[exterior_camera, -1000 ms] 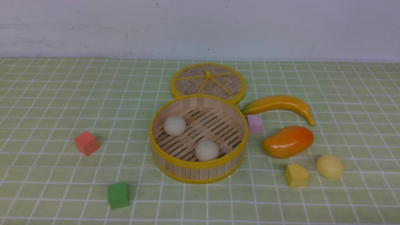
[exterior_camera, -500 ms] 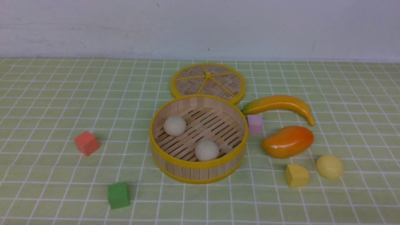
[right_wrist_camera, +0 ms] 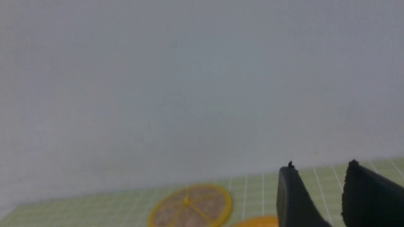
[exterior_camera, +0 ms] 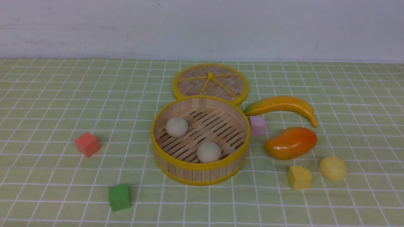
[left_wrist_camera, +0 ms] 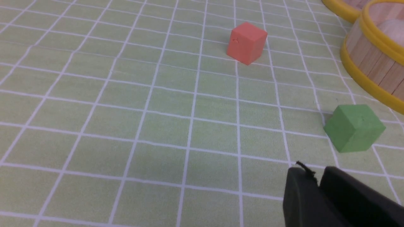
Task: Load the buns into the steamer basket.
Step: Use the right arm to grab a steamed stuffed bun
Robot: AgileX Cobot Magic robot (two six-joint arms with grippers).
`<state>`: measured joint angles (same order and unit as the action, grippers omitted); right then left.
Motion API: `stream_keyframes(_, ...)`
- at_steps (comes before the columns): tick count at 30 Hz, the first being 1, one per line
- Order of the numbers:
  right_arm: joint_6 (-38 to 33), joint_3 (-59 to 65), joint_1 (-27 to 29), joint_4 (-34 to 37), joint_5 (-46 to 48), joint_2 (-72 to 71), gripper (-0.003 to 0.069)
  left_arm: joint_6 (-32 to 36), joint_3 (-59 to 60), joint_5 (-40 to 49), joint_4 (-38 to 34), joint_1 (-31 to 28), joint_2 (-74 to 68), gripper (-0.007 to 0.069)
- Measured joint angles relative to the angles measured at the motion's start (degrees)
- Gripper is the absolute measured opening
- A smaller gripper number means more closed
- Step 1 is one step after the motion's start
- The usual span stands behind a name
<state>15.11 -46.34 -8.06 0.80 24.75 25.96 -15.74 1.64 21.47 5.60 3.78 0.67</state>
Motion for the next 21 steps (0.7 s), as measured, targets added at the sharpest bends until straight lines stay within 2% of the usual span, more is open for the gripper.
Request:
stream_keyframes(2,-1.12,-1.97,0.0,-1.26,9.25,5.29,0.024,0.0,0.0,0.0,0.0,0.0,0.0,0.0086)
stream_keyframes(7,-4.51,1.98,0.0,-3.52,16.93,13.06,0.024,0.0,0.0,0.0,0.0,0.0,0.0,0.0091)
stream_keyframes(12,-5.59,5.05,0.0,-3.52,17.71,20.64,0.024,0.0,0.0,0.0,0.0,0.0,0.0,0.0092)
stream_keyframes(17,-6.66,4.97,0.0,-3.92,12.78,28.41,0.024,0.0,0.0,0.0,0.0,0.0,0.0,0.0092)
stream_keyframes(21,-7.18,1.41,0.0,-3.32,14.91,36.63,0.024,0.0,0.0,0.0,0.0,0.0,0.0,0.0093)
